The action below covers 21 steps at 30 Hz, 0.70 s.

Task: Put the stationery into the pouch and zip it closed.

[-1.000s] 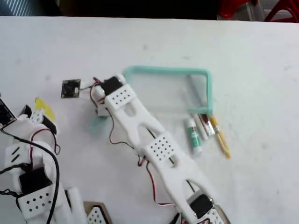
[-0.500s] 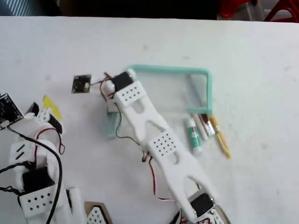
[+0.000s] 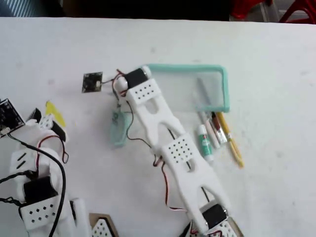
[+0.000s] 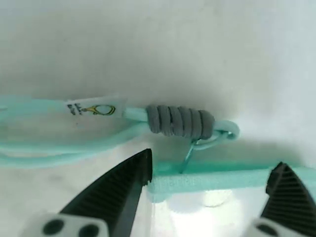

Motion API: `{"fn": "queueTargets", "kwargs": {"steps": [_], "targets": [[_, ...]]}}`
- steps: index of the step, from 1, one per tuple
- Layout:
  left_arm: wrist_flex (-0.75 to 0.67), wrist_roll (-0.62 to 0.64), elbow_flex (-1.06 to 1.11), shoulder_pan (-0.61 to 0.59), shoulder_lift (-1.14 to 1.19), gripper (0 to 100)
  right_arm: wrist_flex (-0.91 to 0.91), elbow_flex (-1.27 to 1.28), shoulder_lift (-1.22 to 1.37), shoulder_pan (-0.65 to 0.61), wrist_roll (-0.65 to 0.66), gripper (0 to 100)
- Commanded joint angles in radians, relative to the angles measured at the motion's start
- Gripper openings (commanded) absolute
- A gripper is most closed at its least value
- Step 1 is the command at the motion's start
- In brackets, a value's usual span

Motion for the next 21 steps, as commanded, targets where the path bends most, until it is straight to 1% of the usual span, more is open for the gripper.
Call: {"fn": "queueTargets", "kwargs": {"steps": [1,5,12,14,16,18,21], "targets": [[0.005,-0.012,-0.020,0.019,-0.019,14,-0.085,0.028,-0.044,-0.039,0.011,35.8],[0.005,-0.012,-0.020,0.019,-0.019,14,-0.163,0.063,0.028,-0.056,0.012,35.8],[0.000,-0.012,-0.020,0.019,-0.019,14,-0.142,0.074,0.073,-0.087,0.021,35.8],[0.000,-0.012,-0.020,0.019,-0.019,14,-0.130,0.089,0.076,-0.097,0.072,34.5],[0.000,-0.012,-0.020,0.019,-0.019,14,-0.120,0.094,0.085,-0.108,0.112,30.0],[0.000,-0.012,-0.020,0.019,-0.019,14,-0.120,0.103,0.093,-0.117,0.126,23.3],[0.000,-0.012,-0.020,0.019,-0.019,14,-0.124,0.092,0.119,-0.128,0.127,7.9]]}}
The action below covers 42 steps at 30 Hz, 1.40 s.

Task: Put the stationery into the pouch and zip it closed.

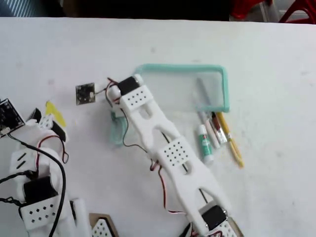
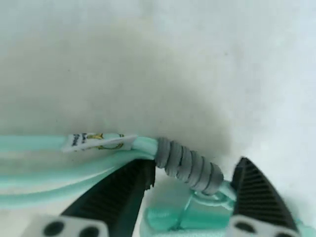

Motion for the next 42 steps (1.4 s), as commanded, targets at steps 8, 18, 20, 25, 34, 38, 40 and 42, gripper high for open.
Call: {"fn": "queueTargets", "kwargs": {"steps": [8,18,20,25,34,38,40,42], "targets": [[0.000,-0.012,-0.020,0.019,-0.019,14,0.012,-0.005,0.030,-0.019,0.020,1.8],[-0.002,-0.012,-0.014,0.019,-0.019,14,0.113,-0.311,-0.183,0.054,-0.196,1.8],[-0.002,-0.011,-0.014,0.019,-0.019,14,0.113,-0.288,-0.265,0.076,-0.249,1.8],[-0.002,-0.048,-0.017,0.084,-0.019,15,0.087,-0.304,-0.418,0.105,-0.387,1.8],[0.008,-0.189,-0.009,0.252,-0.016,15,-0.062,-0.307,-0.653,0.200,-0.423,1.7],[-0.002,-0.193,0.009,0.254,-0.018,15,-0.145,-0.307,-0.708,0.275,-0.423,1.7],[-0.002,-0.193,0.009,0.255,-0.018,15,-0.154,-0.307,-0.733,0.291,-0.425,1.7],[-0.002,-0.193,0.009,0.255,-0.018,15,-0.162,-0.307,-0.762,0.288,-0.448,1.7]]}}
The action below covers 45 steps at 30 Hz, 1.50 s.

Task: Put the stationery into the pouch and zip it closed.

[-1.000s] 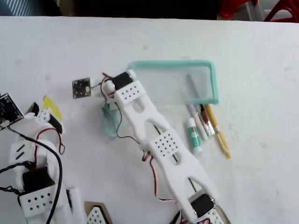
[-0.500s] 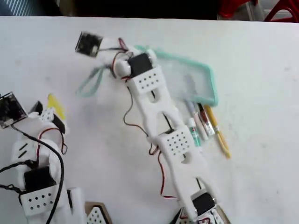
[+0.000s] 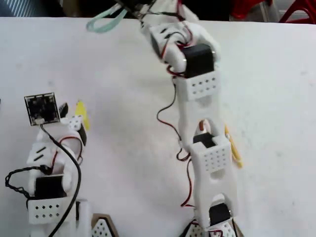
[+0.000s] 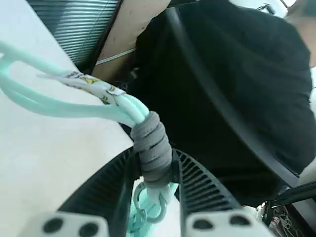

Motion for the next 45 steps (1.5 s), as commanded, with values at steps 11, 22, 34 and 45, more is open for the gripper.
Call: {"fn": "queueTargets", "kwargs": {"steps": [11,22,34,45], "targets": [[0.005,-0.012,-0.009,0.076,-0.016,15,-0.053,-0.041,-0.268,-0.071,-0.201,1.7],[0.006,-0.014,-0.009,0.073,-0.016,15,0.197,-0.041,-0.252,-0.163,-0.203,1.7],[0.006,-0.014,-0.009,0.074,-0.016,15,0.202,-0.041,-0.305,-0.166,-0.203,1.7],[-0.002,-0.014,0.011,0.074,-0.019,15,0.214,-0.041,-0.308,-0.166,-0.203,1.7]]}}
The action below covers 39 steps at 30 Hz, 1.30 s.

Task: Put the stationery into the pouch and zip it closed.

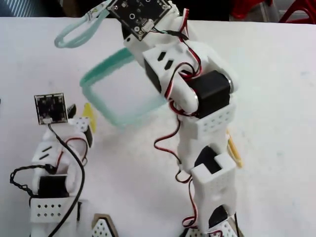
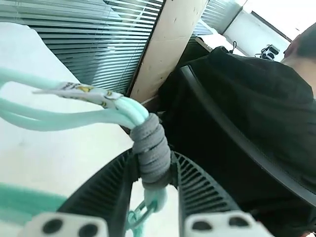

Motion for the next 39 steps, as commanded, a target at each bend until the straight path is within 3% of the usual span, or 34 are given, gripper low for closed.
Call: {"fn": "queueTargets", "kwargs": {"steps": [1,18,20,25,29,31,35,39], "targets": [[-0.002,-0.014,-0.009,0.013,-0.019,15,0.019,-0.040,-0.056,-0.010,-0.009,1.7],[0.003,-0.012,-0.011,0.016,-0.021,15,0.039,-0.040,-0.056,-0.108,-0.009,1.7],[0.026,-0.008,-0.026,0.077,-0.024,15,0.039,-0.040,-0.056,-0.120,-0.009,1.7],[0.189,-0.015,-0.095,0.406,-0.107,15,0.030,-0.040,-0.056,-0.131,-0.012,1.7],[0.195,-0.157,-0.049,0.526,-0.213,14,0.033,-0.041,-0.058,-0.122,-0.092,1.7],[0.198,-0.201,-0.031,0.510,-0.272,14,0.038,-0.041,-0.070,-0.113,-0.100,1.7],[0.239,-0.204,-0.058,0.332,-0.407,15,0.039,-0.041,-0.097,-0.114,-0.100,1.7],[0.331,-0.189,-0.120,0.254,-0.481,25,0.084,-0.040,-0.105,-0.120,-0.100,1.7]]}}
